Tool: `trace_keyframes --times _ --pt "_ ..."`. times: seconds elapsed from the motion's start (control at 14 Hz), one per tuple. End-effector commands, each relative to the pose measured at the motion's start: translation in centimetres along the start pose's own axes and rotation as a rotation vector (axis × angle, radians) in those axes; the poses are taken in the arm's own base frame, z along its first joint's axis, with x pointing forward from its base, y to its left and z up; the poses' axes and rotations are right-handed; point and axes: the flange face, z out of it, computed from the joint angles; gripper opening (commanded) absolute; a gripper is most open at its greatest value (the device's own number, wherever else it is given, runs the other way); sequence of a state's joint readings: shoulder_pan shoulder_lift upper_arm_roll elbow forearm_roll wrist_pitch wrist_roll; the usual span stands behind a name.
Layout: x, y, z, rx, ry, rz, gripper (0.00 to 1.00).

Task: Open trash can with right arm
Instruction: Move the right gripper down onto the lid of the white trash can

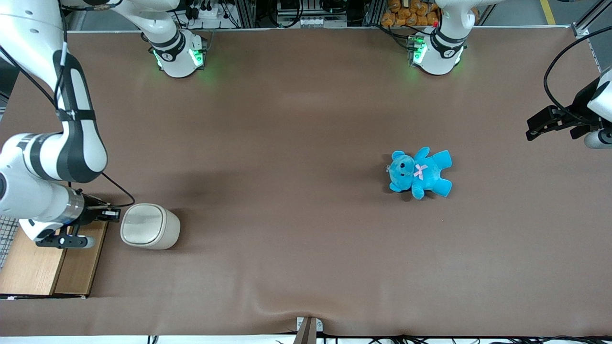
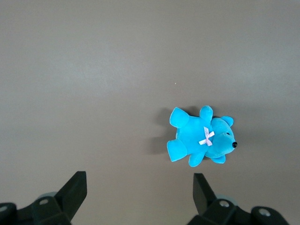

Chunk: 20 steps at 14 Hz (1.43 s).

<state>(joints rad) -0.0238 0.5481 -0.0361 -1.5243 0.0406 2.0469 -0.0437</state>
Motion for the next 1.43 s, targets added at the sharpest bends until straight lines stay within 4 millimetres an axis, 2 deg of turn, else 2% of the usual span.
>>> trace_keyframes --times 0.0,0.14,0.43,0.64,0.79,0.93,1.21,1.36 --pt "0.9 -0.3 1.1 0.016 0.026 0.009 0.0" --pt "0.9 -1.6 1.0 0.016 0.025 0.014 0.0" --pt "1.2 -1.4 1.5 0.015 0.045 0.02 0.0" --pt "1.4 -0.7 2.8 0.013 0.053 0.017 0.0" --pt "1.4 -0.8 3.8 0.013 0.047 0.016 0.0" --pt "1.4 -1.1 3.9 0.011 0.046 0.01 0.0" --pt "1.4 -2.3 1.8 0.019 0.015 0.005 0.0" --pt "1.7 -2.2 -0.9 0.022 -0.033 0.009 0.0"
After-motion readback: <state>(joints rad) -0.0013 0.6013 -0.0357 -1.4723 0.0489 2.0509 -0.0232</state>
